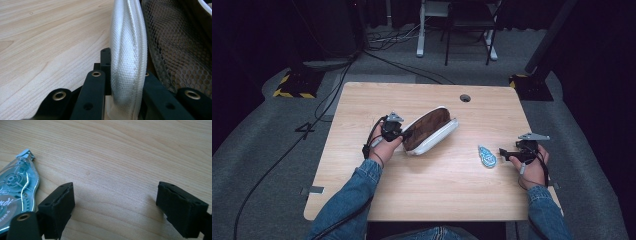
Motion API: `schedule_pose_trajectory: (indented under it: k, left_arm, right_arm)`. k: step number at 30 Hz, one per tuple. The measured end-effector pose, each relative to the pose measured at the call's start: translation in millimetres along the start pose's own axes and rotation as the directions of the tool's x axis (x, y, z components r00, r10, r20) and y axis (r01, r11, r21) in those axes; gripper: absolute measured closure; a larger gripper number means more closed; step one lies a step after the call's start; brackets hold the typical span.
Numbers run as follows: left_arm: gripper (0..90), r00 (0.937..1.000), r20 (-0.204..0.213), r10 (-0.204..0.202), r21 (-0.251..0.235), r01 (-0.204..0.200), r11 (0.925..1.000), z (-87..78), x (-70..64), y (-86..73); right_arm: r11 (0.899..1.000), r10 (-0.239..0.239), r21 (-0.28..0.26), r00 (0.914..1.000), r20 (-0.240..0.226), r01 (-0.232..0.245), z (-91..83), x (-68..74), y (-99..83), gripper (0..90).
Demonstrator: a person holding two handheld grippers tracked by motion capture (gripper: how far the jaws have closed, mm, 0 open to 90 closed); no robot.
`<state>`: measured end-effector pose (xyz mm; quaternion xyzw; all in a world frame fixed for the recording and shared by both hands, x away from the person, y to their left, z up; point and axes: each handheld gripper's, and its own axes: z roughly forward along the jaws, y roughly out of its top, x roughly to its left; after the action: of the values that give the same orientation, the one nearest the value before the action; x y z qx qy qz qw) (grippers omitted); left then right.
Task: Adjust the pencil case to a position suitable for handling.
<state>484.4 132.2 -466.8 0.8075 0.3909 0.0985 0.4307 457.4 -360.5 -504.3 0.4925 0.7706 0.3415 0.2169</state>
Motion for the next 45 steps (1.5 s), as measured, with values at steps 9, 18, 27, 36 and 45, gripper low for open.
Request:
schedule_pose_trajectory:
  k: [9, 18, 27, 36, 45]
  left_arm:
    - [85.5, 0.9993, 0.036, 0.006, -0.005, -0.006, 1.0000, -7.5, -4.3, 2.6]
    - [85.6, 0.9965, 0.069, 0.047, -0.021, -0.046, 0.9987, -26.1, -13.0, 0.4]
    - [85.6, 0.9876, 0.119, 0.103, -0.038, -0.099, 0.9944, -51.1, -26.6, -2.6]
    - [85.6, 0.9740, 0.170, 0.150, -0.039, -0.146, 0.9886, -62.3, -40.1, -9.5]
    - [85.6, 0.9591, 0.218, 0.181, -0.034, -0.178, 0.9835, -65.1, -56.0, -10.8]
  right_arm:
    - [1.000, 0.000, 0.000, 1.0000, -0.001, 0.000, -0.1, 0.1, 0.0, 15.6]
    - [1.000, -0.001, 0.000, 1.0000, -0.002, 0.001, -0.1, 0.1, -0.1, 15.8]
    - [1.000, -0.001, -0.001, 1.0000, -0.002, 0.001, -0.1, 0.1, -0.1, 15.8]
    - [1.000, -0.001, 0.000, 1.0000, -0.002, 0.001, -0.1, 0.1, 0.0, 15.8]
    - [1.000, -0.002, 0.000, 1.0000, -0.003, 0.002, -0.1, 0.1, -0.1, 15.8]
